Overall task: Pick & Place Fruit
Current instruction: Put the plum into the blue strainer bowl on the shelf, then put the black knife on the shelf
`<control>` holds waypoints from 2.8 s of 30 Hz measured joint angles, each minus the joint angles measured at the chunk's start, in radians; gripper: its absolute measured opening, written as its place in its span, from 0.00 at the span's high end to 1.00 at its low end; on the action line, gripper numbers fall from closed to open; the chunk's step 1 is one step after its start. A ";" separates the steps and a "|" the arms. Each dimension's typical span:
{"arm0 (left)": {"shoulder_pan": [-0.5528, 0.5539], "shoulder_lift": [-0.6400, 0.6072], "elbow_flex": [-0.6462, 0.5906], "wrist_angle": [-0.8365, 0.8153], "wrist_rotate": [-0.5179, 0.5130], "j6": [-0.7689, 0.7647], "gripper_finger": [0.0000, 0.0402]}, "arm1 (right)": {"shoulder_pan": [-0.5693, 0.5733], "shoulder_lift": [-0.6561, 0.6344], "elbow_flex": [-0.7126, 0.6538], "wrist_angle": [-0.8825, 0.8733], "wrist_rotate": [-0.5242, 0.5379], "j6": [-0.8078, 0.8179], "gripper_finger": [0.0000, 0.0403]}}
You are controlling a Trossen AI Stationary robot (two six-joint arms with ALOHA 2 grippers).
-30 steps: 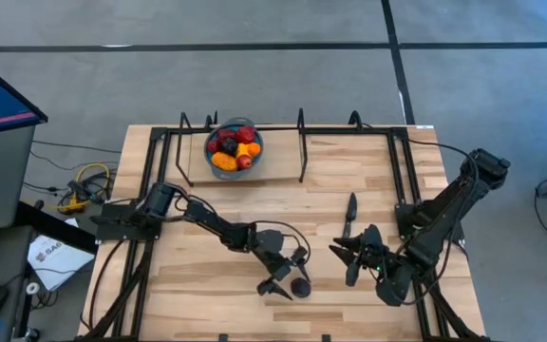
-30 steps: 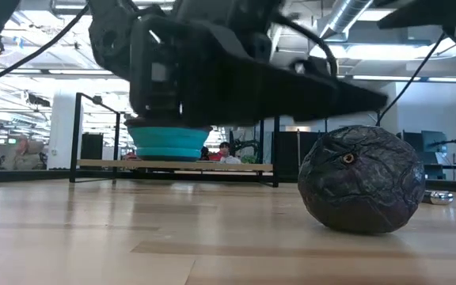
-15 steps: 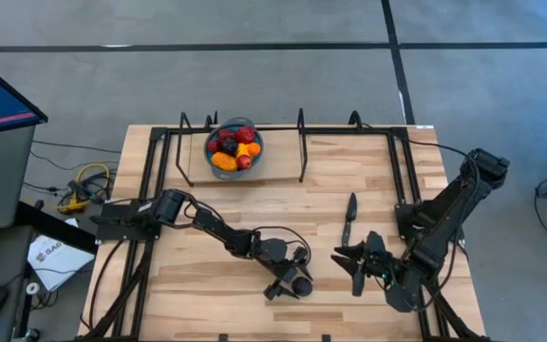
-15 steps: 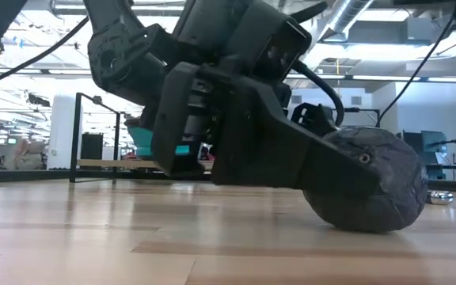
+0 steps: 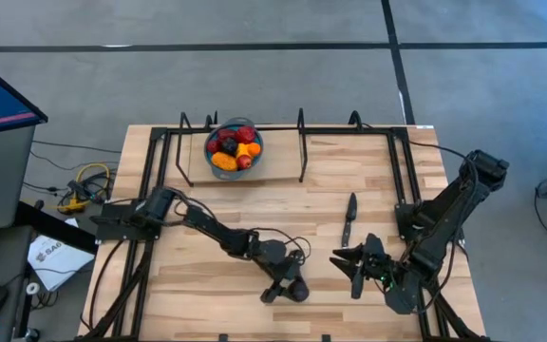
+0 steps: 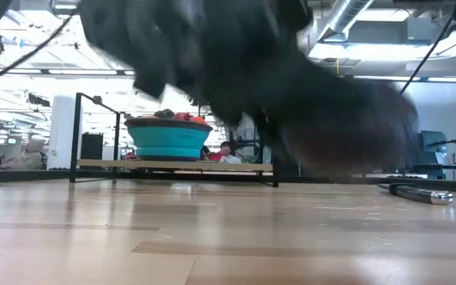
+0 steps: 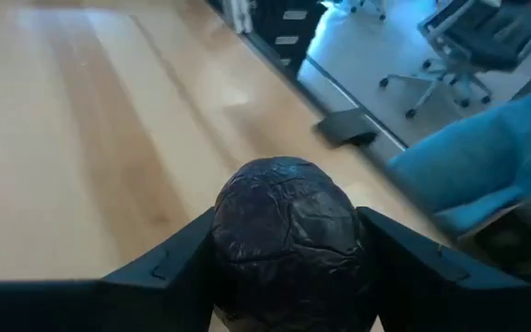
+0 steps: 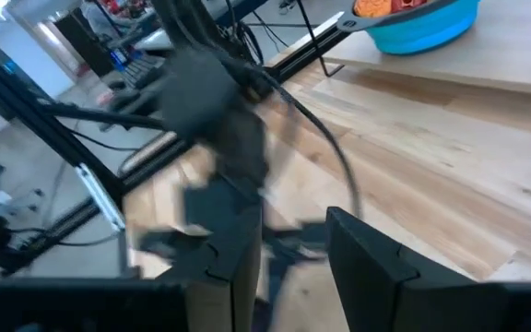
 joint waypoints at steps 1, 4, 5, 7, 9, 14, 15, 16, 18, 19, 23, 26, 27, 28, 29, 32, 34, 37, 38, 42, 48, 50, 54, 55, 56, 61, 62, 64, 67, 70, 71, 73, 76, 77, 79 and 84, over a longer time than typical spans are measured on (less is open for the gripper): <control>-0.009 -0.035 0.000 -0.045 -0.005 -0.020 0.46 | -0.003 0.011 0.000 0.001 0.000 -0.012 0.71; -0.047 -0.155 0.001 -0.189 -0.093 -0.040 0.42 | -0.024 0.061 0.000 0.005 0.003 -0.022 0.71; -0.063 -0.197 0.001 -0.234 -0.143 -0.040 0.42 | -0.032 0.084 0.000 0.005 0.002 -0.024 0.71; -0.088 -0.288 0.001 -0.359 -0.260 -0.035 0.42 | -0.054 0.131 0.000 0.014 0.001 -0.025 0.71; -0.101 -0.386 0.001 -0.488 -0.369 -0.036 0.43 | -0.074 0.182 0.000 0.036 0.000 -0.025 0.71; -0.076 -0.619 0.001 -0.824 -0.613 -0.072 0.42 | -0.130 0.296 0.000 0.143 -0.001 -0.025 0.71; -0.061 -0.663 -0.004 -0.872 -0.653 -0.090 0.42 | -0.143 0.316 -0.001 0.173 -0.002 -0.025 0.71; -0.042 -0.708 -0.018 -0.893 -0.684 -0.105 0.41 | -0.158 0.337 -0.001 0.209 -0.001 -0.025 0.71; 0.012 -0.802 -0.075 -0.901 -0.710 -0.136 0.41 | -0.189 0.371 -0.001 0.264 -0.002 -0.026 0.71; 0.046 -0.844 -0.109 -0.901 -0.715 -0.150 0.41 | -0.205 0.387 -0.001 0.295 -0.004 -0.028 0.71; 0.217 -0.999 -0.261 -0.866 -0.777 -0.174 0.42 | -0.276 0.437 -0.001 0.425 -0.060 -0.104 0.71; 0.347 -1.085 -0.385 -0.757 -0.791 -0.173 0.41 | -0.329 0.451 0.000 0.526 -0.151 -0.224 0.71; 0.379 -1.108 -0.423 -0.714 -0.791 -0.173 0.40 | -0.346 0.451 -0.001 0.557 -0.181 -0.270 0.71; 0.414 -1.126 -0.458 -0.663 -0.786 -0.173 0.40 | -0.363 0.450 -0.001 0.591 -0.214 -0.310 0.71; 0.444 -1.146 -0.492 -0.625 -0.784 -0.172 0.39 | -0.378 0.449 0.000 0.620 -0.244 -0.347 0.71; 0.520 -1.179 -0.576 -0.523 -0.764 -0.171 0.39 | -0.414 0.449 0.000 0.703 -0.301 -0.448 0.71; 0.554 -1.185 -0.620 -0.485 -0.764 -0.171 0.39 | -0.428 0.449 0.004 0.749 -0.313 -0.494 0.71; 0.590 -1.186 -0.667 -0.436 -0.762 -0.171 0.38 | -0.437 0.449 0.020 0.755 -0.315 -0.527 0.71; 0.598 -1.185 -0.679 -0.422 -0.761 -0.170 0.38 | -0.441 0.449 0.024 0.757 -0.315 -0.536 0.71; 0.630 -1.180 -0.723 -0.368 -0.762 -0.170 0.38 | -0.453 0.449 0.042 0.761 -0.323 -0.558 0.71; 0.658 -1.180 -0.755 -0.322 -0.762 -0.170 0.36 | -0.458 0.449 0.049 0.760 -0.324 -0.559 0.71; 0.668 -1.180 -0.762 -0.314 -0.742 -0.165 0.33 | -0.459 0.449 0.049 0.765 -0.326 -0.559 0.71; 0.690 -1.170 -0.778 -0.283 -0.709 -0.168 0.28 | -0.460 0.449 0.049 0.773 -0.326 -0.559 0.71; 0.690 -1.163 -0.779 -0.266 -0.709 -0.168 0.27 | -0.463 0.449 0.049 0.780 -0.326 -0.559 0.71; 0.690 -1.157 -0.779 -0.246 -0.709 -0.165 0.27 | -0.465 0.449 0.049 0.786 -0.326 -0.559 0.71; 0.687 -1.086 -0.779 -0.086 -0.689 -0.113 0.31 | -0.473 0.449 0.049 0.790 -0.336 -0.559 0.71; 0.689 -1.071 -0.779 -0.061 -0.688 -0.098 0.31 | -0.473 0.449 0.049 0.791 -0.337 -0.559 0.71; 0.696 -1.043 -0.779 -0.045 -0.687 -0.072 0.33 | -0.473 0.449 0.049 0.794 -0.338 -0.559 0.71; 0.703 -1.020 -0.779 -0.044 -0.687 -0.046 0.34 | -0.473 0.449 0.049 0.799 -0.338 -0.558 0.71; 0.703 -1.027 -0.779 -0.044 -0.688 -0.015 0.35 | -0.473 0.449 0.049 0.799 -0.338 -0.558 0.71; 0.703 -1.032 -0.779 -0.042 -0.689 -0.002 0.36 | -0.473 0.449 0.049 0.799 -0.338 -0.557 0.71; 0.703 -1.043 -0.779 -0.039 -0.694 0.034 0.36 | -0.473 0.449 0.049 0.801 -0.338 -0.557 0.71; 0.703 -1.050 -0.779 -0.027 -0.697 0.114 0.36 | -0.473 0.449 0.049 0.804 -0.338 -0.558 0.71; 0.703 -1.050 -0.779 -0.021 -0.699 0.142 0.36 | -0.473 0.449 0.049 0.804 -0.338 -0.558 0.71; 0.703 -1.051 -0.779 -0.015 -0.702 0.192 0.36 | -0.473 0.449 0.049 0.804 -0.338 -0.558 0.71; 0.703 -1.051 -0.779 -0.005 -0.720 0.310 0.36 | -0.471 0.449 0.049 0.804 -0.338 -0.558 0.71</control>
